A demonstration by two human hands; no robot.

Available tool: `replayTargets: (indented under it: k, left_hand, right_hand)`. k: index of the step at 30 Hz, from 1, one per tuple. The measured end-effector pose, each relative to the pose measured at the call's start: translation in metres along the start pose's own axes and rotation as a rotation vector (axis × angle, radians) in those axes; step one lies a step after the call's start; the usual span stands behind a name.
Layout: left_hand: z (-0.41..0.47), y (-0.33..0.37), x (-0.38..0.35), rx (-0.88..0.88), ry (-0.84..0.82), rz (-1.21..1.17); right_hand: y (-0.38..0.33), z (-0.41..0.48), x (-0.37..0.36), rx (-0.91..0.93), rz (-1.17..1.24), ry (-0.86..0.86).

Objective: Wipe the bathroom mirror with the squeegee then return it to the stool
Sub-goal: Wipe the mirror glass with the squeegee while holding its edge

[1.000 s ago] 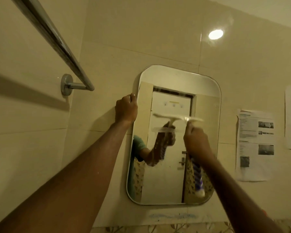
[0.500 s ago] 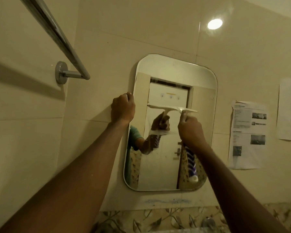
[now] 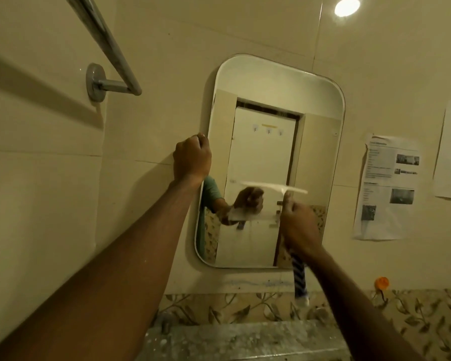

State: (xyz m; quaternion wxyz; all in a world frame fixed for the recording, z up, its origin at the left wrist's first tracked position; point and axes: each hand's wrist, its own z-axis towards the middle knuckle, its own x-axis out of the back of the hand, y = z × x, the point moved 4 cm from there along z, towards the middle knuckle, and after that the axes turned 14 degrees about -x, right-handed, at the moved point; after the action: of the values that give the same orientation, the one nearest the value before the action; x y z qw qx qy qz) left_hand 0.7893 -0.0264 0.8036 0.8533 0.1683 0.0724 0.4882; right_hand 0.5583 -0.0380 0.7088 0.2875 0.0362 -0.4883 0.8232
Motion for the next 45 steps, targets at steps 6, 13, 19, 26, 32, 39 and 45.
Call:
replayTargets:
  k: [6,13,19,26,32,39,45]
  left_hand:
    - [0.0,-0.002,-0.001,-0.005,0.008,0.01]
    - [0.0,-0.004,-0.002,-0.032,0.012,0.03]
    - [-0.003,-0.003,-0.003,-0.039,0.025,0.041]
    - [-0.002,-0.005,-0.004,-0.03,0.035,0.023]
    - [-0.003,-0.005,-0.004,-0.036,0.031,0.018]
    - [-0.002,-0.005,-0.004,-0.064,0.063,0.03]
    - [0.0,-0.009,-0.007,-0.073,0.075,0.016]
  right_hand:
    - [0.021,-0.008,-0.015,0.019,-0.027,0.058]
    - [0.094,-0.07,-0.048,-0.099,-0.115,-0.024]
    - [0.061,-0.042,-0.029,-0.071,-0.01,-0.054]
    - [0.063,-0.036,-0.034,-0.013,-0.017,0.039]
    - [0.125,-0.084,-0.068,-0.139,-0.07,-0.019]
    - [0.083,-0.06,-0.047,-0.055,0.078,0.012]
    - [0.08,-0.051,-0.05,-0.017,0.033,0.05]
